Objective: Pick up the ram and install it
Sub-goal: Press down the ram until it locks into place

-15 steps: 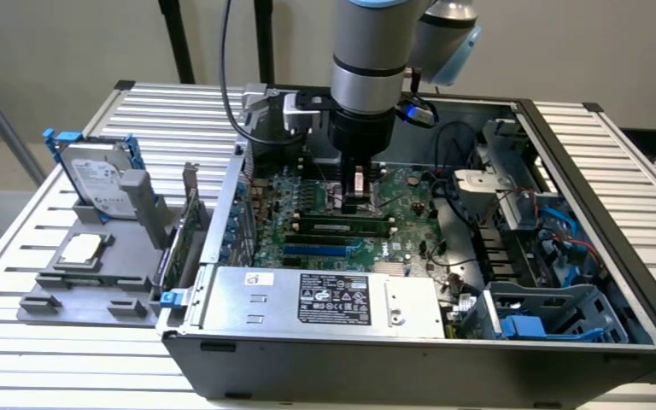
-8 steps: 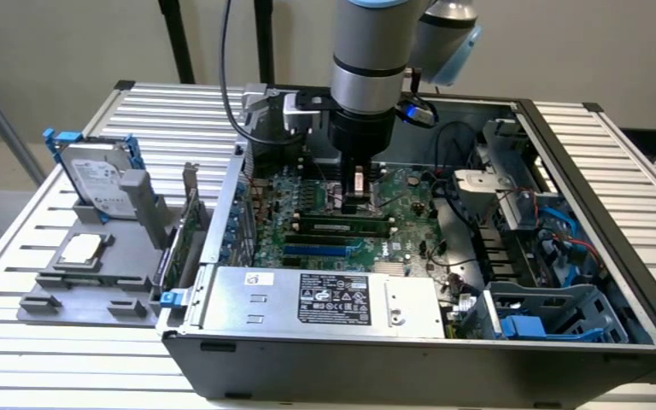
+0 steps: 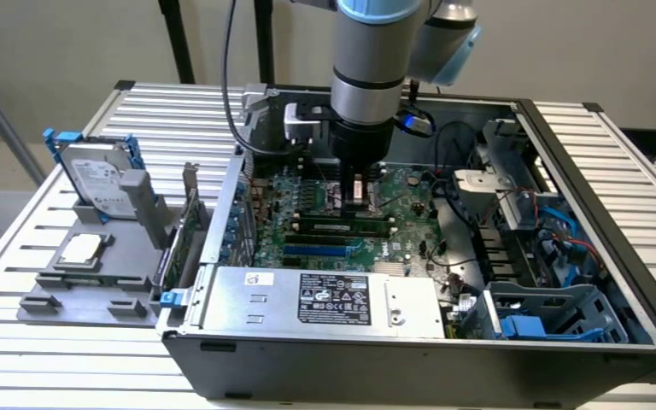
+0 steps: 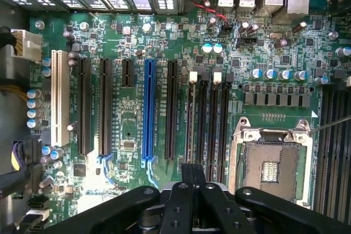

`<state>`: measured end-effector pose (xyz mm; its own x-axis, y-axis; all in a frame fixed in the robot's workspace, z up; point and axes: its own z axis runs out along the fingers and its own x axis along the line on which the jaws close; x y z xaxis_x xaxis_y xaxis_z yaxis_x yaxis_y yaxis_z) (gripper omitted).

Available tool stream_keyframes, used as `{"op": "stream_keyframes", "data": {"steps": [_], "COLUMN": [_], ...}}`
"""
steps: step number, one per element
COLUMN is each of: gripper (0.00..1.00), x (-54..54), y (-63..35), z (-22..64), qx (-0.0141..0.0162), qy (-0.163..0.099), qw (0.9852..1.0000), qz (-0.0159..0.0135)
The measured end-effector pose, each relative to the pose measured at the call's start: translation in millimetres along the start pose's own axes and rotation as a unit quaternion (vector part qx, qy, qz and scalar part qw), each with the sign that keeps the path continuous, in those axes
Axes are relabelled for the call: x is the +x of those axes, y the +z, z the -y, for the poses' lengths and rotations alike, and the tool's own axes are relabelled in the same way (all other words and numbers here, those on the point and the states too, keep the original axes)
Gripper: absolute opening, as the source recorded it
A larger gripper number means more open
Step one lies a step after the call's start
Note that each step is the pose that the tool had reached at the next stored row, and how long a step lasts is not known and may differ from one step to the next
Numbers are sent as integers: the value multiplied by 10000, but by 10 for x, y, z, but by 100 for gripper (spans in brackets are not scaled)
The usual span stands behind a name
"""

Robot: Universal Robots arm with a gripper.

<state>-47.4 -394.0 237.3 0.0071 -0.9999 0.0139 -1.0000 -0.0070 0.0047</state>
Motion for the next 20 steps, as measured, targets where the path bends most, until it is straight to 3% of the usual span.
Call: {"op": "stream_keyframes", "data": {"steps": [10, 11, 12, 16, 20], "gripper": [11, 11, 11, 11, 11], "x": [2, 2, -3, 1, 1], "y": [142, 125, 93, -78, -82], "z": [0, -1, 1, 6, 8], "qx": [-36, -39, -36, -46, -47], "qy": [-1, -1, 0, -1, -1], "qw": [10000, 10000, 10000, 10000, 10000], "qz": [-13, -12, 6, 0, 3]}}
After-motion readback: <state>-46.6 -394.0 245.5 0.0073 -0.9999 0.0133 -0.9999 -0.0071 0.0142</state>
